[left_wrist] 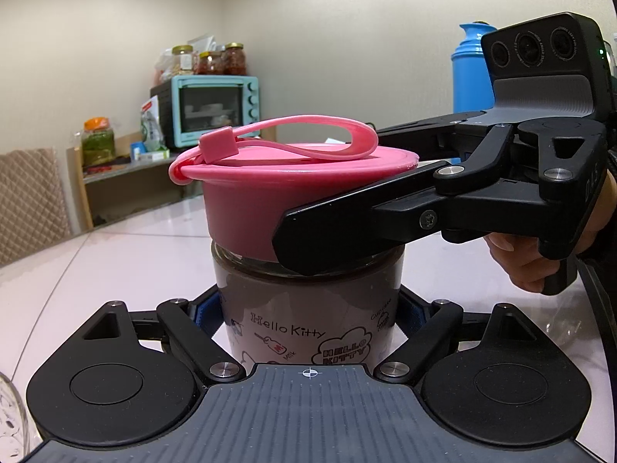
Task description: Unscrew bottle cap and pour
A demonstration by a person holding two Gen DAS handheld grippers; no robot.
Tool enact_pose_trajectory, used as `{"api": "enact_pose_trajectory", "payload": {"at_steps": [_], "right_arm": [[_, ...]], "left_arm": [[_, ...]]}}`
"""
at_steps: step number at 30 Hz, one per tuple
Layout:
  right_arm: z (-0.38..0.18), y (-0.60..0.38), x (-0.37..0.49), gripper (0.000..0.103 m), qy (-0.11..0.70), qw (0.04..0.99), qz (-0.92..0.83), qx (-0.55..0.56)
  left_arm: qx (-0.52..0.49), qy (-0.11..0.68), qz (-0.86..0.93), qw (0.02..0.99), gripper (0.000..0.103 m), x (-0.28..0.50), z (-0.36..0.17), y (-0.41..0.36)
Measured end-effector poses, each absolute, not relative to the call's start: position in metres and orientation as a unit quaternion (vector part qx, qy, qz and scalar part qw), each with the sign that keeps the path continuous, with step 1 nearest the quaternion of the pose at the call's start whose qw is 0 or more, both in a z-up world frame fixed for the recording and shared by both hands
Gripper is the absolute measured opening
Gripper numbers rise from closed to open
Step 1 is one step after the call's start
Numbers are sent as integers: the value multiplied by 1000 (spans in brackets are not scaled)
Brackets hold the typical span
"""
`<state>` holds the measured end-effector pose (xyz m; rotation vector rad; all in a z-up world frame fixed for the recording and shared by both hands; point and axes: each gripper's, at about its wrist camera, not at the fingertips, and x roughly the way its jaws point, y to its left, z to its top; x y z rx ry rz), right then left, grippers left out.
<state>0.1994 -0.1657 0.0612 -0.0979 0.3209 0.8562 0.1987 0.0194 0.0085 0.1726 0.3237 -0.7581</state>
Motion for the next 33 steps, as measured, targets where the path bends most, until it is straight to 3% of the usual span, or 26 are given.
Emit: {"api": "enact_pose_trajectory", "payload": {"at_steps": [6, 33], "right_arm": [[66, -158, 175, 93, 153, 922, 353, -41], [52, -110, 155, 94, 152, 974, 167, -12]], "left_arm": [[84, 157, -368, 913, 90, 198, 8, 20], [84, 157, -368, 913, 90, 199, 8, 22]]}}
